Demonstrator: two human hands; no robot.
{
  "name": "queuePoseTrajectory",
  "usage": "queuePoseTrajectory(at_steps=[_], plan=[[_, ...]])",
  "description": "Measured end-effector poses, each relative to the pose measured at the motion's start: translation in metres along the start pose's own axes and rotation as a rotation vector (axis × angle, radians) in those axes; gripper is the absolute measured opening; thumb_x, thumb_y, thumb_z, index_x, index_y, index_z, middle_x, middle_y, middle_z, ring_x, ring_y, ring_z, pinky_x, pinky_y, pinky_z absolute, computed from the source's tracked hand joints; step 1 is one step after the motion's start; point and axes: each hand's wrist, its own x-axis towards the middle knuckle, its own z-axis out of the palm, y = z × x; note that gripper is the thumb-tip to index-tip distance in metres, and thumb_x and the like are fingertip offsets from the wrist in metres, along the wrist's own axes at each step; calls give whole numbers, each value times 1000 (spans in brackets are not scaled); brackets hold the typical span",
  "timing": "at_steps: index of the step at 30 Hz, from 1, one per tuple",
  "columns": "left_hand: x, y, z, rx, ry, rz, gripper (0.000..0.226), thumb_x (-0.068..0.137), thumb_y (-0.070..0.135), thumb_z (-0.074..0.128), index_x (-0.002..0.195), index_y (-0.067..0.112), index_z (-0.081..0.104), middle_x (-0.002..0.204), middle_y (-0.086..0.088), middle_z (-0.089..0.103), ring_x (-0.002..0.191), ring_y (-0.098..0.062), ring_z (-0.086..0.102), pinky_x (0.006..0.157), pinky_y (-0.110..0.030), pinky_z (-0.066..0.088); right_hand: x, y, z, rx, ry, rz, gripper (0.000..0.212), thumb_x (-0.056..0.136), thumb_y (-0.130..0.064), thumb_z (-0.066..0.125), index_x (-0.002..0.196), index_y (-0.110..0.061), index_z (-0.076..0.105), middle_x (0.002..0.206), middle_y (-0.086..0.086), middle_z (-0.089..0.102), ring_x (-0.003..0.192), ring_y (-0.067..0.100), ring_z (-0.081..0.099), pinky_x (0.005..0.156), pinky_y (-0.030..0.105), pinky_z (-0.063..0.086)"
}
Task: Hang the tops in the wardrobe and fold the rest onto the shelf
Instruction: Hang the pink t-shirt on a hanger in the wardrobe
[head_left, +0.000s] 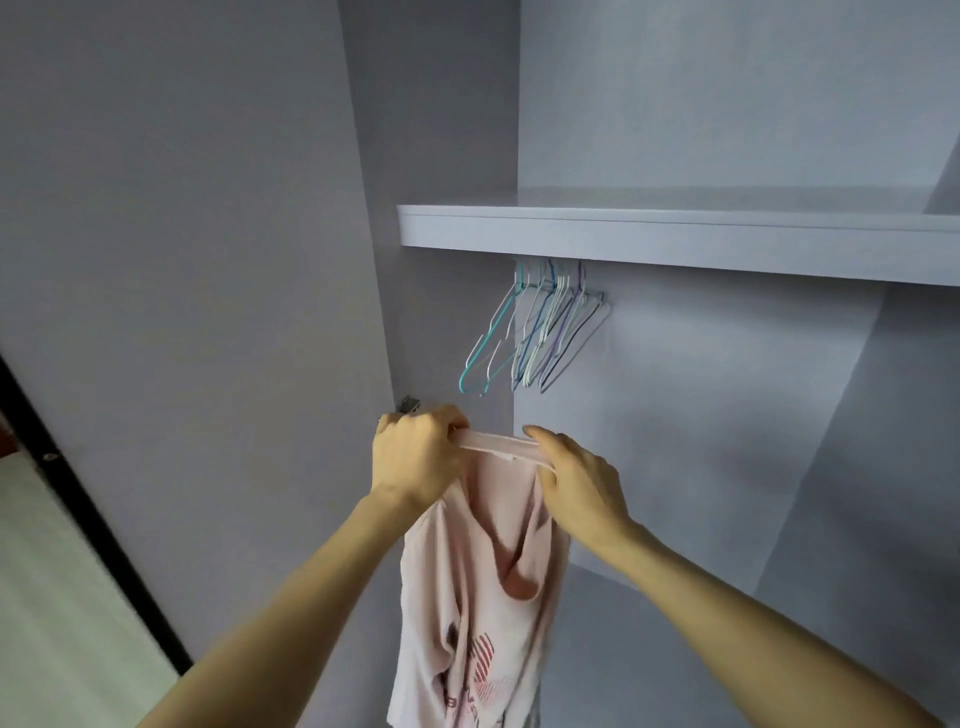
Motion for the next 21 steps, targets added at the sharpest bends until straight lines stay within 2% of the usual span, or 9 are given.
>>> queuePoseTrajectory(at_steps=[3, 7, 10, 12, 14, 16, 18, 20, 21], plan=[[1, -19, 5, 110, -16, 67, 26, 85, 14, 50, 102, 24, 67, 104, 4, 66, 94, -24, 60, 89, -26, 31, 12, 14, -3, -235, 23, -87, 68, 85, -3, 40, 147, -27, 26, 123, 4, 52, 94, 36, 60, 64, 34, 35], [9, -34, 15, 49, -79, -17, 20, 85, 21, 54, 102, 27, 64, 100, 8, 63, 94, -23, 58, 73, -28, 38, 30, 30, -4, -287, 30, -23, 55, 85, -2, 41, 136, -24, 40, 122, 5, 55, 91, 38, 61, 64, 36, 38], [26, -39, 27, -66, -145, -67, 22, 84, 16, 53, 98, 28, 64, 90, 8, 64, 90, -23, 59, 67, -28, 40, 49, 38, -1, -272, -3, 89, 48, 85, -3, 40, 128, -24, 42, 120, 3, 57, 93, 35, 61, 68, 35, 42], [43, -41, 35, -189, -211, -80, 23, 80, 10, 55, 89, 29, 65, 83, 6, 67, 85, -24, 60, 70, -31, 47, 68, 40, 3, -66, -133, 169, 44, 87, -2, 38, 125, -22, 47, 118, 3, 60, 100, 32, 60, 75, 34, 43], [61, -43, 40, -305, -233, -117, 23, 78, 12, 59, 72, 34, 63, 72, 10, 66, 78, -20, 62, 73, -31, 51, 86, 44, 0, 378, -443, 273, 42, 88, 4, 37, 119, -17, 56, 116, 5, 62, 104, 24, 58, 76, 29, 42], [81, -45, 45, -389, -229, -154, 18, 71, 23, 61, 60, 36, 59, 65, 13, 65, 74, -17, 64, 73, -30, 52, 105, 50, 1, 779, -552, 421, 40, 90, 5, 38, 116, -17, 58, 112, 3, 63, 99, 18, 58, 78, 29, 43], [100, -46, 52, -422, -227, -159, 12, 65, 28, 57, 56, 37, 59, 66, 13, 68, 77, -17, 66, 75, -30, 52, 129, 59, 13, 907, -298, 551, 35, 91, 3, 39, 117, -13, 58, 104, 4, 63, 94, 18, 58, 80, 30, 44], [118, -48, 62, -416, -237, -154, 14, 66, 27, 58, 56, 37, 59, 74, 8, 71, 83, -19, 66, 78, -30, 52, 157, 68, 33, 878, 10, 668, 29, 92, 2, 44, 115, -5, 59, 98, 10, 60, 85, 21, 54, 70, 28, 45], [125, -48, 66, -395, -241, -150, 14, 68, 26, 59, 58, 36, 60, 78, 7, 72, 85, -20, 66, 77, -29, 51, 167, 72, 41, 854, 84, 714, 26, 92, 1, 46, 114, -2, 60, 95, 12, 58, 83, 22, 52, 67, 28, 44]])
